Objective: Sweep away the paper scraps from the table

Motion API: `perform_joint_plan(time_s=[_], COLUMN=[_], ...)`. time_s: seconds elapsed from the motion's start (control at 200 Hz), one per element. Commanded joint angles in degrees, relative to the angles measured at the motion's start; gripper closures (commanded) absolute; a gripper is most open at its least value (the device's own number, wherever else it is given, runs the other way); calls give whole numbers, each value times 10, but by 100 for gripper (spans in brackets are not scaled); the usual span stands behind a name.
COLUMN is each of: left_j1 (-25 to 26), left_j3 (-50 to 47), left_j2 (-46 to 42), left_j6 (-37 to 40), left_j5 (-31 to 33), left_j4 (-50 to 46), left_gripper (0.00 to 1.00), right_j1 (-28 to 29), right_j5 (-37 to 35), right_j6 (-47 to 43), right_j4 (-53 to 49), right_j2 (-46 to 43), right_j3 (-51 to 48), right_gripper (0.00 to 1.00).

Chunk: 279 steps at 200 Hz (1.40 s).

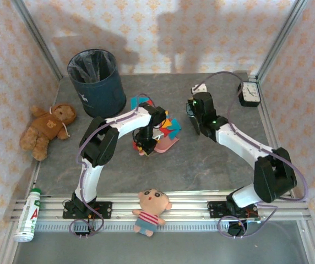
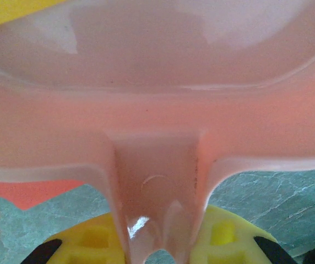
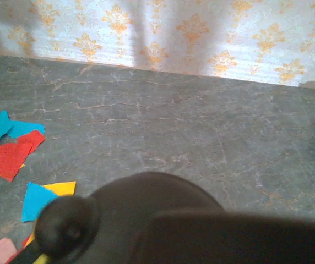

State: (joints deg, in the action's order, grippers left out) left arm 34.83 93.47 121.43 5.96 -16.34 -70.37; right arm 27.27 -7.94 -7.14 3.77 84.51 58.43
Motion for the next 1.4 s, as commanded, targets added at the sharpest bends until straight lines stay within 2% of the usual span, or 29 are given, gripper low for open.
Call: perform_joint_plan(time_s=[0.0, 0.155, 0.571, 1.001, 1.391], left_j1=[-3, -4, -4, -2, -2], left_j3=[-6, -4, 7, 18, 0], left_j2=[-7, -5, 12, 14, -36], left_j6=[-2, -2, 0, 6, 8], left_j5=[-6, -7, -15, -24, -19], left_j4=[-6, -6, -7, -13, 5], left_gripper=[100, 100, 100, 100, 100], right_j1=[-2, 1, 6, 9, 9], right_j5=[43, 119, 246, 265, 231], right_j6=[-12, -17, -7, 18, 40], right_j4=[53, 28, -50, -69, -66], right_j2=[16, 35, 26, -20, -88], right_j3=[35, 40, 21, 2, 6], right_gripper=[100, 100, 100, 100, 100])
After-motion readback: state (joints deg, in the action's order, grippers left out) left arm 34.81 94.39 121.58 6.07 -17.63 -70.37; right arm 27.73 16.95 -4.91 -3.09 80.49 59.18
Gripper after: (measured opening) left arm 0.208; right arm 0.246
